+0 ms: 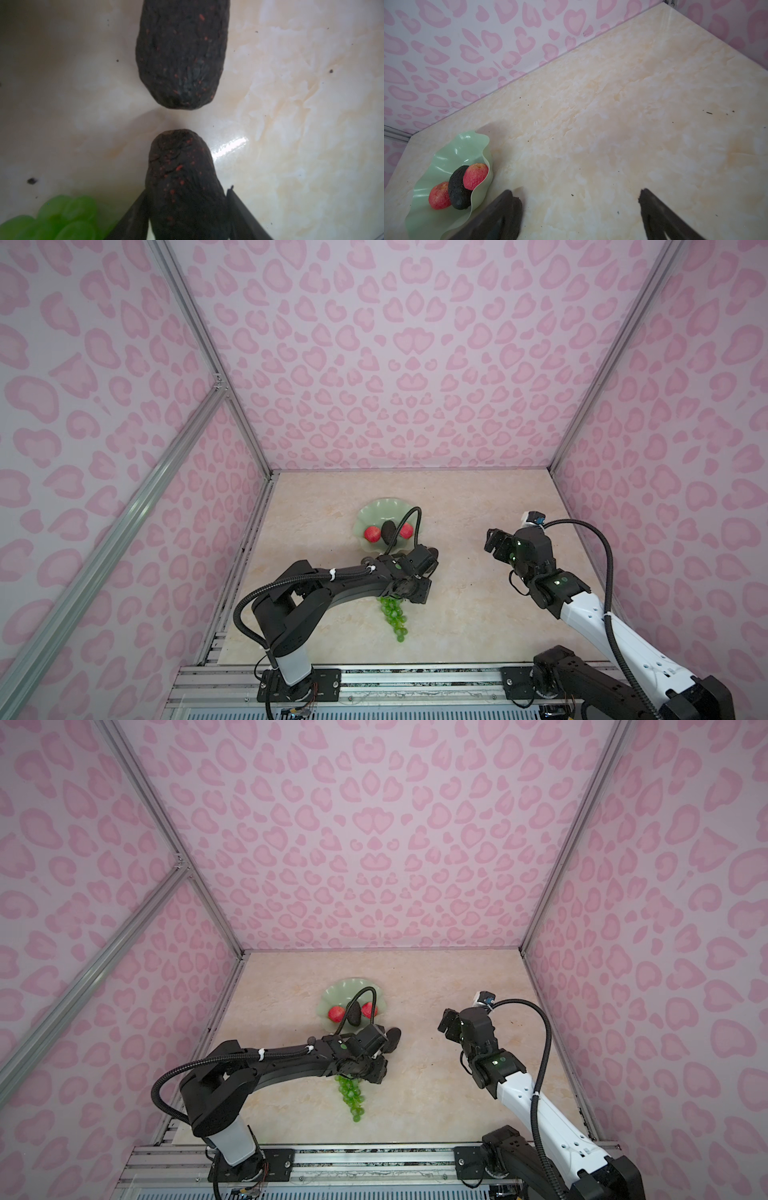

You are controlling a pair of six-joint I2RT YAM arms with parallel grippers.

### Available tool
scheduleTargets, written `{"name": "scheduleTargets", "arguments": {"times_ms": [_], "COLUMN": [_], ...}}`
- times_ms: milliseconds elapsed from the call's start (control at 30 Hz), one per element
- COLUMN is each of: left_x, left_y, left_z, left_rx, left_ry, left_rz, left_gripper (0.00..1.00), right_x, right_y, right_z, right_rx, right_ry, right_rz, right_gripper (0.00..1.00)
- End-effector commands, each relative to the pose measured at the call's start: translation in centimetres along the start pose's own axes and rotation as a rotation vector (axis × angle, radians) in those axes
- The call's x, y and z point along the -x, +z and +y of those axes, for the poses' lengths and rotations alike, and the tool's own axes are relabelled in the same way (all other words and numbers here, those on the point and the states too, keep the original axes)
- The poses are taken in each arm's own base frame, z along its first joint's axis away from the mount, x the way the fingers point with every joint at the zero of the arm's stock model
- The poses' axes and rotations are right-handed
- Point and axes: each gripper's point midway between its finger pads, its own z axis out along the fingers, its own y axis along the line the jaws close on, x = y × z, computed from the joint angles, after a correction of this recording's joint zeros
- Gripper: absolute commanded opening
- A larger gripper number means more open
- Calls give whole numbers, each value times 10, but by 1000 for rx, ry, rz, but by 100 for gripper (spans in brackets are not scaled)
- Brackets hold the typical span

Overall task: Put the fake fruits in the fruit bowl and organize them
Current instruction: 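Grasp an avocado beside the grapes with the left gripper while the right arm withdraws, then lower the avocado into the bowl with the left gripper and release it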

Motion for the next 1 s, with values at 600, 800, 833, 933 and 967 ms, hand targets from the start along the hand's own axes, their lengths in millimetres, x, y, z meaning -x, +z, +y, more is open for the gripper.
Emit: {"name": "scheduleTargets", "arguments": {"times_ms": [600,800,833,933,967], "left_x": [99,117,119,123,124], "left_y": [-125,-97,-92,-75,-70], "left_z": [103,122,125,134,136], "left_rx": [104,150,152,169,171], "left_ry": [-112,-155,-165,-187,-192], "left_rz": [-404,-392,-387,-355,-342], "left_gripper": [48,48,48,48,48], "right_x": [-5,-5,-5,-5,-5], "right_y": [18,21,21,22,22], "right_z": [11,13,14,13,13], "right_rx": [18,17,18,15,12], "right_ry": [4,0,-1,-2,-4], "right_rz": [51,60,60,60,62], "right_gripper": [93,93,93,93,93]}}
